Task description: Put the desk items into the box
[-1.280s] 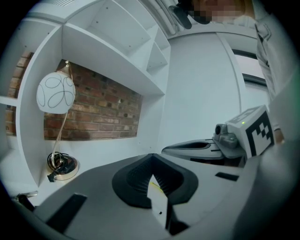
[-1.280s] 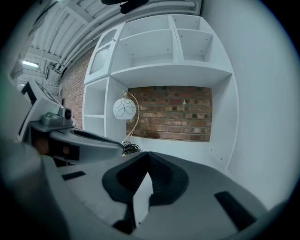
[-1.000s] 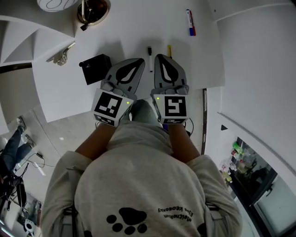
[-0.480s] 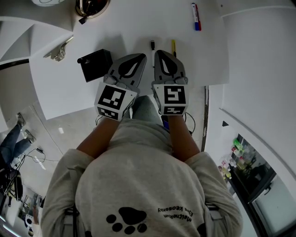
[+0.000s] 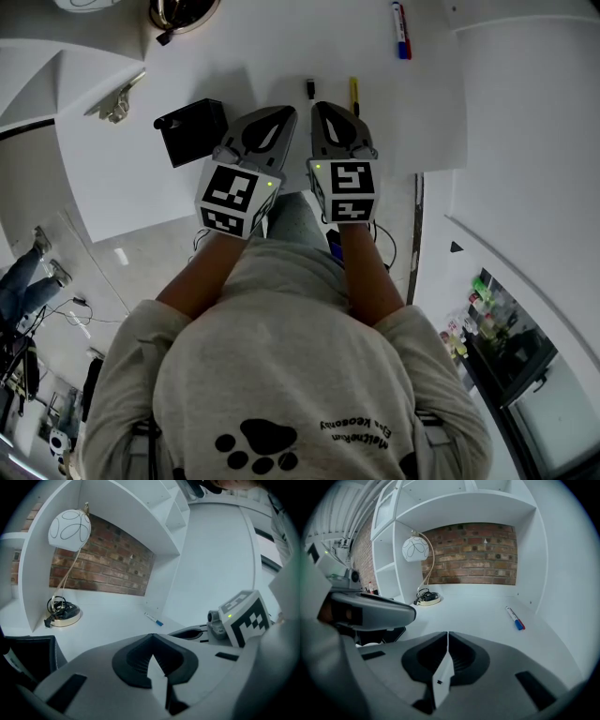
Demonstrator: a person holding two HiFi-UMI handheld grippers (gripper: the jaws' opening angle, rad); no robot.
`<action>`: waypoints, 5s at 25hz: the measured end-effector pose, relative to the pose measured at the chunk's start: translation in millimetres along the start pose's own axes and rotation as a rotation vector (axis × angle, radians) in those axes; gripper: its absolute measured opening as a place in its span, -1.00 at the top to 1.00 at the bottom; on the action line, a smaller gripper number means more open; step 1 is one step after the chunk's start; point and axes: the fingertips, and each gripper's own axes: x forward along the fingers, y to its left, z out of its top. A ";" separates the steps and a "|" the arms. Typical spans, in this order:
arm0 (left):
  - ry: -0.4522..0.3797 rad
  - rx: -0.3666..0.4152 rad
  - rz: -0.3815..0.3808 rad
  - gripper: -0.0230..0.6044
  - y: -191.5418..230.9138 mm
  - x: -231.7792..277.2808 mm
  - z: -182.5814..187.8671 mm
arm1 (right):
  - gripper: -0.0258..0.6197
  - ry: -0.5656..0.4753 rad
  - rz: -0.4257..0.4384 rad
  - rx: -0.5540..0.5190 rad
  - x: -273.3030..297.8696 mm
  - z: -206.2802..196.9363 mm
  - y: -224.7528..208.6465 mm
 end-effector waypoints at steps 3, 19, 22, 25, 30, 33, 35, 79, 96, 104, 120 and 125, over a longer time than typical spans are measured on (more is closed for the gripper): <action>0.012 -0.010 0.000 0.90 2.0 3.4 -2.6 | 0.86 0.044 0.014 0.011 6.7 -6.9 0.5; 0.087 -0.048 0.013 0.90 9.4 17.7 -17.3 | 0.62 0.292 0.044 0.066 42.7 -45.4 -4.3; 0.089 -0.055 0.012 0.90 11.2 20.9 -17.8 | 0.62 0.329 0.042 0.072 47.1 -49.7 -5.9; 0.093 -0.060 0.014 0.90 13.8 23.2 -17.9 | 0.61 0.350 0.037 0.069 52.0 -50.6 -7.1; 0.102 -0.070 0.015 0.90 16.7 26.3 -18.7 | 0.61 0.402 0.030 0.069 55.8 -52.3 -7.9; 0.105 -0.078 0.012 0.90 16.6 28.1 -18.1 | 0.62 0.419 0.026 0.057 56.0 -52.5 -8.3; 0.107 -0.079 0.010 0.90 16.1 29.4 -18.4 | 0.66 0.425 0.025 0.058 56.3 -52.6 -9.1; -0.040 0.002 0.018 0.90 -24.4 -13.2 57.7 | 0.78 -0.109 -0.152 0.083 -45.9 65.9 -19.7; -0.135 0.068 0.038 0.90 -31.9 -53.3 89.0 | 0.78 -0.381 -0.183 0.017 -97.4 117.7 -1.7; -0.167 0.077 0.044 0.90 -24.0 -71.4 103.1 | 0.78 -0.458 -0.174 -0.018 -109.6 137.6 15.2; -0.196 0.087 0.089 0.90 0.0 -110.7 105.1 | 0.78 -0.521 -0.102 -0.042 -108.1 156.9 62.7; -0.202 0.072 0.129 0.90 17.2 -129.8 99.2 | 0.78 -0.526 -0.047 -0.070 -100.5 160.7 92.7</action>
